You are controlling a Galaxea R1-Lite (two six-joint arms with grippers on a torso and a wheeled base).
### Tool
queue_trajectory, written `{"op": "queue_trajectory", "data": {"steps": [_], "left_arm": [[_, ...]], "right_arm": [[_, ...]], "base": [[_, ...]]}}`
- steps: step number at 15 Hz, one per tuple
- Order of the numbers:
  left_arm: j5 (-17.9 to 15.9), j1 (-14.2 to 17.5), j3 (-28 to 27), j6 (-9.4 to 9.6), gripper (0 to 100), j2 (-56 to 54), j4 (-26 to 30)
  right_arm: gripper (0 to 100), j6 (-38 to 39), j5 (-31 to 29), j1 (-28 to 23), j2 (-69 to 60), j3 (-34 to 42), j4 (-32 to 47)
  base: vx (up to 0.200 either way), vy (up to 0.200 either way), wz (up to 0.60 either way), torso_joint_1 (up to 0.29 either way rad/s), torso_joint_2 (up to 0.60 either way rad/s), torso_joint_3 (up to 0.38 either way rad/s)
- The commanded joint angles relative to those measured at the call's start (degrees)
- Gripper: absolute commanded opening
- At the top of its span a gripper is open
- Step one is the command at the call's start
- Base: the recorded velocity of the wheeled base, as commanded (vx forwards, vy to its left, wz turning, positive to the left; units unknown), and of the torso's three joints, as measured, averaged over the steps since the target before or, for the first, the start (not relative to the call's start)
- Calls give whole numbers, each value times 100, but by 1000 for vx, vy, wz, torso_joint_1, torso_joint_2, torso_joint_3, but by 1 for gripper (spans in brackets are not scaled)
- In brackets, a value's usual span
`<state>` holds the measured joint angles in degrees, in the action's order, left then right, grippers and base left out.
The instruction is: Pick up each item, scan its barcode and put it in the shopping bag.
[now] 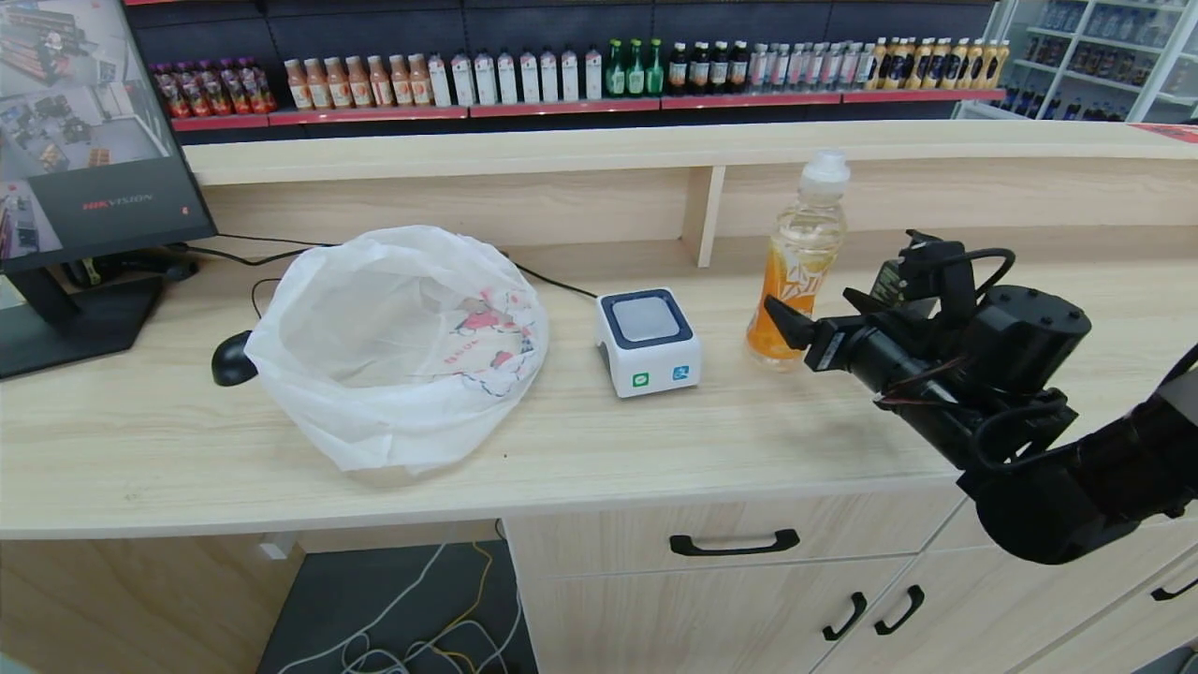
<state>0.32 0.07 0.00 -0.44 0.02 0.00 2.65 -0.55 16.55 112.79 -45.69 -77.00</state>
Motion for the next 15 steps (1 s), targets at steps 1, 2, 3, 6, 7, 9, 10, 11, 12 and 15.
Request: {"op": "queue_trajectory", "data": {"steps": [1, 2, 3, 6, 7, 9, 10, 11, 12, 15], "left_arm": [[3, 1, 0, -9, 100, -2, 0], [3, 1, 0, 0, 100, -2, 0], [3, 1, 0, 0, 100, -2, 0], [3, 1, 0, 0, 100, -2, 0], [3, 1, 0, 0, 100, -2, 0], [3, 1, 0, 0, 100, -2, 9], [3, 1, 0, 0, 100, -2, 0], [3, 1, 0, 0, 100, -2, 9], [3, 1, 0, 0, 100, -2, 0], [3, 1, 0, 0, 100, -2, 0]], "right_arm": [[100, -1, 2, -12, 165, -326, 27], [100, -1, 2, -30, 182, -397, 53], [100, -10, 2, -38, 200, -520, 185], [100, -10, 2, -38, 332, -687, 264], [100, -18, 2, -56, 376, -766, 273], [100, -10, 2, -91, 472, -994, 299], [100, -18, -7, -100, 499, -1012, 334], [100, -18, -7, -126, 507, -1021, 361], [100, -27, -7, -135, 543, -1047, 387], [100, -133, -7, -170, 727, -1311, 396]], "base": [[0, 0, 0, 0, 0, 0], [0, 0, 0, 0, 0, 0], [0, 0, 0, 0, 0, 0], [0, 0, 0, 0, 0, 0], [0, 0, 0, 0, 0, 0], [0, 0, 0, 0, 0, 0], [0, 0, 0, 0, 0, 0], [0, 0, 0, 0, 0, 0], [0, 0, 0, 0, 0, 0], [0, 0, 0, 0, 0, 0]]}}
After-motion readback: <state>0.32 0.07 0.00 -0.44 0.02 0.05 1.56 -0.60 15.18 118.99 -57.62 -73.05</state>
